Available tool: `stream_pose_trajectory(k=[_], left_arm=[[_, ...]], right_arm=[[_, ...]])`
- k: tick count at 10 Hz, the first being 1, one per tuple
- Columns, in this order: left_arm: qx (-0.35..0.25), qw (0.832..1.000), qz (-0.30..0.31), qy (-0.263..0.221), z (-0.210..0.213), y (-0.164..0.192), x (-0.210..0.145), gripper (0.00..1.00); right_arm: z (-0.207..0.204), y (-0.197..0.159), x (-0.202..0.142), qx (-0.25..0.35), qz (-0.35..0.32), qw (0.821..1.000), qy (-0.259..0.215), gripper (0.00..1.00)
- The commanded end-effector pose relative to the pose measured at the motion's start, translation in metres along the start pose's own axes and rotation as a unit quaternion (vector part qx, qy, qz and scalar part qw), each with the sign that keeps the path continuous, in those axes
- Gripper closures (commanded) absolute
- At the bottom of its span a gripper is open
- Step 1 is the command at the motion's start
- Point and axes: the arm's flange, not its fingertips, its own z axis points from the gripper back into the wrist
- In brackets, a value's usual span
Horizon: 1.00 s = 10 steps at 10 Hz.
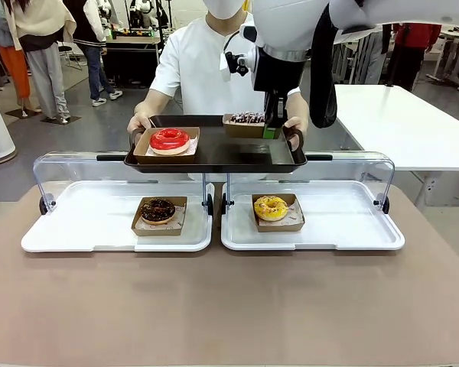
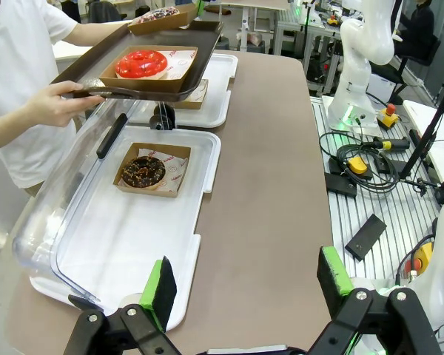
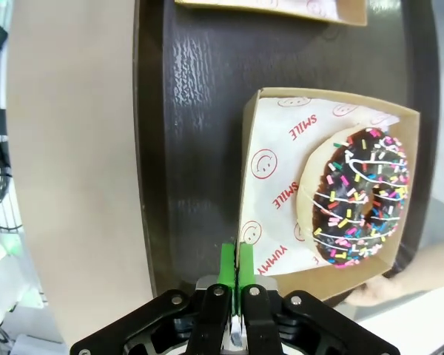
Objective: Provide the desired donut to the person.
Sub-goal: Place the picked Paper togo box onto the Handle tray extended by the person.
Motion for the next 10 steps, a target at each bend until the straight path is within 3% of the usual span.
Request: stream_pose_trajectory(k=[1, 7, 8, 9, 10], left_arm=[[0.002, 1.0, -0.005, -0.009, 0.002, -0.001, 0.001, 0.0], [0.002, 1.0, -0.005, -0.009, 0.002, -0.001, 0.001, 0.0], [0.002, 1.0, -0.005, -0.009, 0.002, -0.001, 0.001, 0.0], [0.002, 1.0, -0.005, -0.009, 0.002, -0.001, 0.001, 0.0], [0.002, 1.0, -0.005, -0.009, 0.002, -0.001, 0.001, 0.0]], right_arm=[[-0.007, 0.002, 0.0, 0.007, -0.016, 1.0, -0.01, 0.98], [-0.032, 0.004, -0.001, 0.04, -0.023, 0.999, -0.015, 0.98], [-0.03, 0.005, 0.001, 0.038, -0.02, 0.999, -0.017, 0.78], [-0.029, 0.004, 0.002, 0.036, -0.02, 0.999, -0.017, 0.79], [-0.029, 0.003, 0.001, 0.036, -0.02, 0.999, -0.017, 0.59]])
